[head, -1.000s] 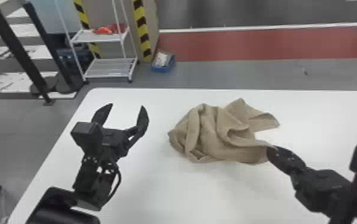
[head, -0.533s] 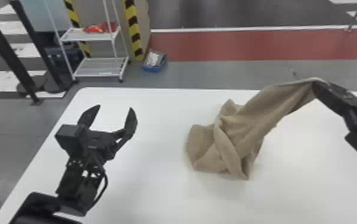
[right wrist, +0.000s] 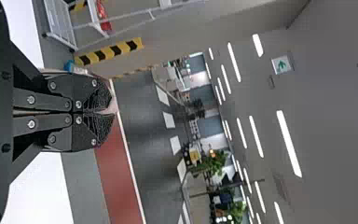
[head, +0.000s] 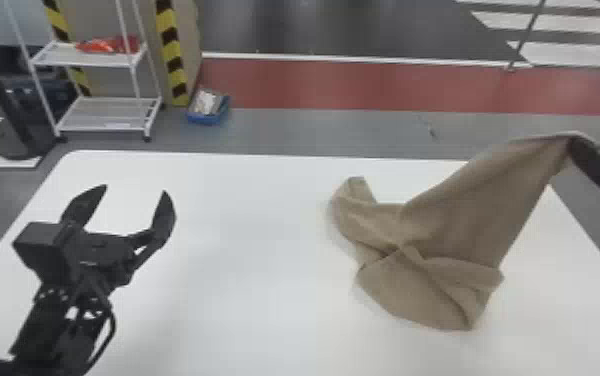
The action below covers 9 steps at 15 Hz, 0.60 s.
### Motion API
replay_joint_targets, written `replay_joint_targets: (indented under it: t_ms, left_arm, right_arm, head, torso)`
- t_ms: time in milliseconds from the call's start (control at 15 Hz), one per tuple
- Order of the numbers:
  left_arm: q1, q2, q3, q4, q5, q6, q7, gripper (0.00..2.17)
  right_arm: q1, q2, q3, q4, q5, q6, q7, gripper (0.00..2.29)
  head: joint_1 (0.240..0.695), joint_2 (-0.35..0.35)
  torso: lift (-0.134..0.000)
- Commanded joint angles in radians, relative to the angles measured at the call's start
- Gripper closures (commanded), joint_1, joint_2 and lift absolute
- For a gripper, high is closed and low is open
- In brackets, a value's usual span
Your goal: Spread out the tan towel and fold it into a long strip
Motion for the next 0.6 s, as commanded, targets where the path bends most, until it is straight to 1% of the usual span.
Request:
replay_joint_targets:
  t_ms: [0, 133, 200, 267, 333, 400, 467, 533]
  left_arm:
    - [0.007, 0.004, 0.006, -0.003, -0.003, 0.000, 0.000, 0.08]
    - [0.015, 0.006, 0.003, -0.003, -0.003, 0.000, 0.000, 0.08]
    - [0.015, 0.006, -0.006, -0.003, -0.006, 0.000, -0.001, 0.08]
    - [0.015, 0.004, -0.011, -0.003, -0.008, 0.000, -0.001, 0.08]
    - [0.014, 0.004, -0.021, -0.003, -0.009, 0.000, -0.005, 0.08]
    - [0.012, 0.004, -0.028, -0.003, -0.013, 0.000, -0.005, 0.08]
    - [0.012, 0.004, -0.031, -0.003, -0.013, 0.000, -0.006, 0.08]
    - [0.010, 0.004, -0.035, -0.003, -0.013, 0.000, -0.006, 0.08]
  right_arm:
    - [-0.001, -0.061, -0.113, 0.116, -0.022, -0.005, 0.001, 2.07]
    - [-0.011, -0.067, -0.173, 0.223, 0.004, 0.004, 0.003, 2.06]
    - [-0.024, -0.067, -0.196, 0.280, 0.021, 0.026, -0.002, 2.02]
    - [-0.032, -0.067, -0.199, 0.311, 0.064, 0.044, -0.010, 1.85]
    - [-0.035, -0.066, -0.195, 0.323, 0.117, 0.078, -0.011, 1.46]
    - [-0.043, -0.064, -0.191, 0.323, 0.173, 0.179, -0.013, 0.68]
    - [-0.055, -0.064, -0.193, 0.320, 0.220, 0.320, -0.013, 0.06]
    - [-0.064, -0.059, -0.199, 0.314, 0.255, 0.424, -0.013, 0.00]
  head:
    - [0.671, -0.106]
    - [0.680, -0.159]
    - [0.695, -0.220]
    - [0.695, -0.245]
    - [0.695, -0.275]
    - [0.695, -0.301]
    - [0.695, -0.317]
    - [0.695, -0.343]
  torso:
    - [-0.124]
    - [-0.124]
    - [-0.124]
    - [-0.124]
    - [-0.124]
    - [-0.124]
    - [-0.124]
    - [-0.124]
